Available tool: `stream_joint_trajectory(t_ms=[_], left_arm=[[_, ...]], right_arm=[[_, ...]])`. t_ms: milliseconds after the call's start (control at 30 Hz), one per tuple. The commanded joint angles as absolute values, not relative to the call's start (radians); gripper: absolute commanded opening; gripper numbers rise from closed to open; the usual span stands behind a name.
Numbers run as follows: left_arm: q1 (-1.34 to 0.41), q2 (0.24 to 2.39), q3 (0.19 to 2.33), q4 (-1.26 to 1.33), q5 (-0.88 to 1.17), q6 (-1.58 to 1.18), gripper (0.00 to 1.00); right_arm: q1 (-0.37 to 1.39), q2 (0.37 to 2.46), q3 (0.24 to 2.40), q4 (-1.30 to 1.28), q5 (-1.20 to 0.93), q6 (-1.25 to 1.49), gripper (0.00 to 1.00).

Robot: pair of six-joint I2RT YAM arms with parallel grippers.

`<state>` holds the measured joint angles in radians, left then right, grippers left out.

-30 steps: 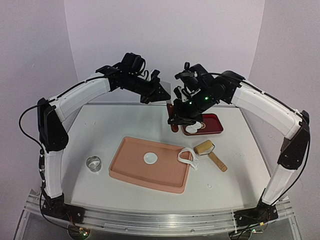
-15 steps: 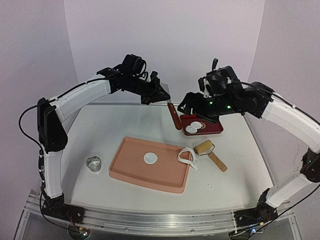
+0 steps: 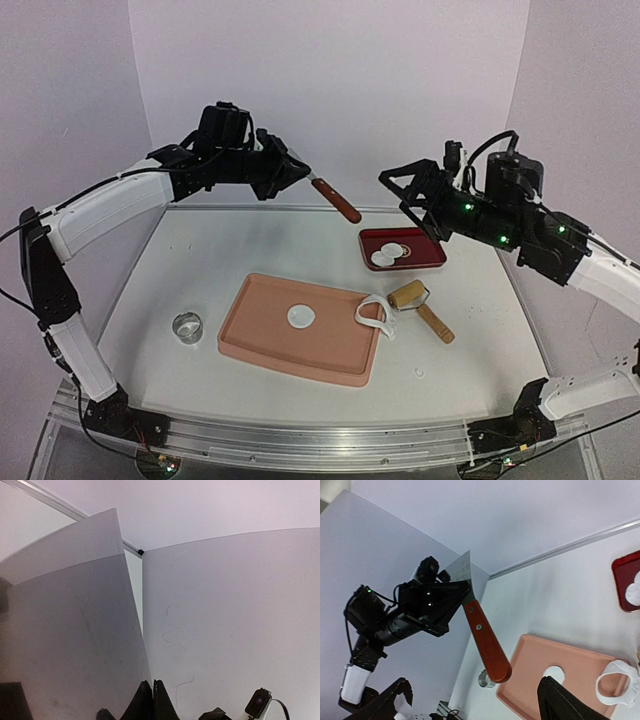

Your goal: Roll out the dumpling wrappers from the dough

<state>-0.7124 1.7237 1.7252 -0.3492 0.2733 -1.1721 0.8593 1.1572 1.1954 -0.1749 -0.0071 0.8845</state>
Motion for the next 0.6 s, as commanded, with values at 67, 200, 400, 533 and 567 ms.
stream_joint_trajectory(t_ms=[67, 200, 400, 533, 567], left_arm=[[-0.709, 1.553, 1.575, -0.072, 0.169, -1.282, 0.0], [-0.702, 1.474, 1.438, 0.073, 0.125, -1.309, 0.0], [-0.697, 1.434, 1.392, 0.18, 0.116, -1.323, 0.0], [-0.697, 1.389, 1.321, 0.288, 0.051, -1.357, 0.0], [-0.697, 1.386, 1.305, 0.316, 0.028, -1.38, 0.0]], right_arm=[[0.856, 1.153, 1.155, 0.062, -0.135, 0.988, 0.88], [0.855, 1.163, 1.104, 0.239, -0.174, 1.107, 0.87], [0.873, 1.201, 1.074, 0.337, -0.155, 1.168, 0.88], [0.948, 1.244, 1.101, 0.358, -0.062, 1.143, 0.88], [0.963, 1.258, 1.114, 0.359, -0.052, 1.138, 0.88]])
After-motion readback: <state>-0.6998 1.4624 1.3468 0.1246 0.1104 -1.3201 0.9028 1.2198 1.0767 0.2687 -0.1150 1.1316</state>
